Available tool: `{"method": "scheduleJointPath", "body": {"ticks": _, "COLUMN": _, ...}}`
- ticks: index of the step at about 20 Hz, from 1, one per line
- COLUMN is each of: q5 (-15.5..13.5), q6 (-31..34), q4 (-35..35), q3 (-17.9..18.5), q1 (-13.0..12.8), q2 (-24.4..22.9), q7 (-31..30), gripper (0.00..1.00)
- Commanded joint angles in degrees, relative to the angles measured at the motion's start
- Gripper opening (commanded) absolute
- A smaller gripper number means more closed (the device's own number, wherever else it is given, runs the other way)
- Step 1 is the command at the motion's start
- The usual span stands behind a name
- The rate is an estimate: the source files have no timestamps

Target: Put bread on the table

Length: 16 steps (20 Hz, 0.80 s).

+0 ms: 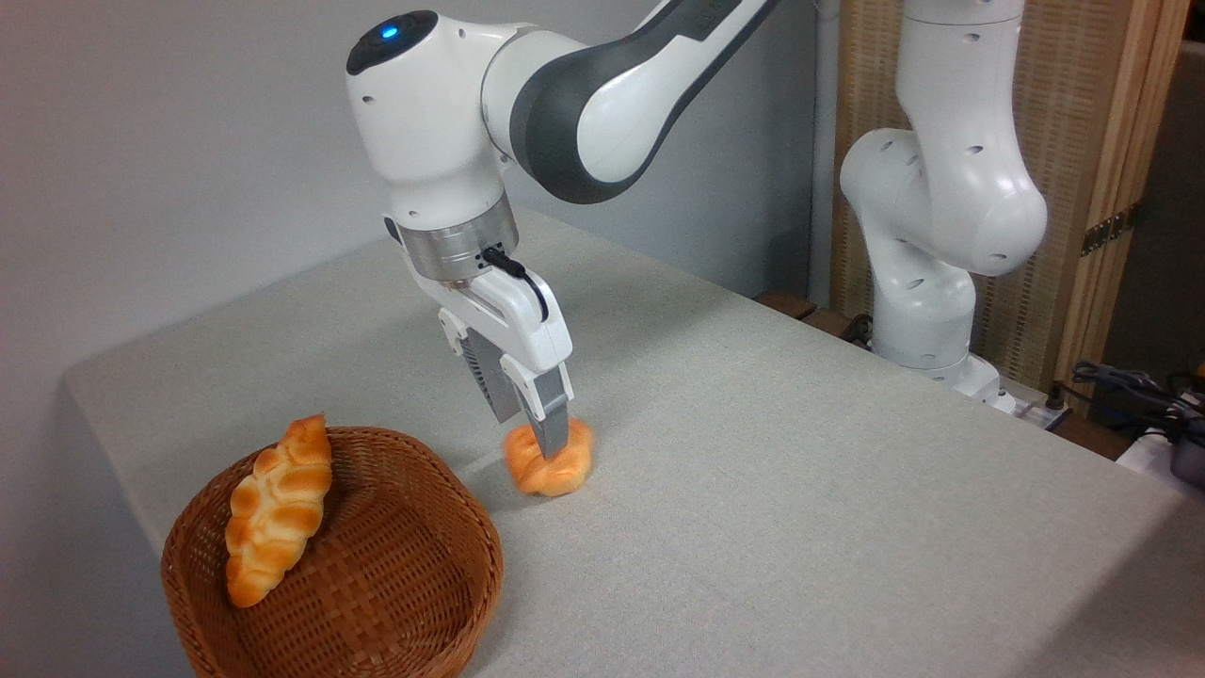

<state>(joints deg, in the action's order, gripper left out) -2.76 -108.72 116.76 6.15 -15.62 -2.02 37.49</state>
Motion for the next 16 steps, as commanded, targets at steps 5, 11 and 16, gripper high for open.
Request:
{"method": "scheduleJointPath", "body": {"ticks": 5, "q5": -0.1, "q6": -0.4, "q4": -2.0, "q3": -0.3, "q1": -0.4, "q2": -1.1, "q7": -0.8, "gripper": 1.00}}
{"method": "scheduleJointPath", "body": {"ticks": 11, "q5": 0.5, "q6": -0.4, "q4": -9.1, "q3": 0.4, "q1": -0.4, "q2": -2.2, "q7": -0.4, "gripper": 1.00}}
{"method": "scheduleJointPath", "body": {"ticks": 16, "q5": -0.2, "q6": 0.1, "q4": -9.8, "q3": 2.0, "q1": 0.3, "q2": -2.1, "q7": -0.8, "gripper": 1.00}}
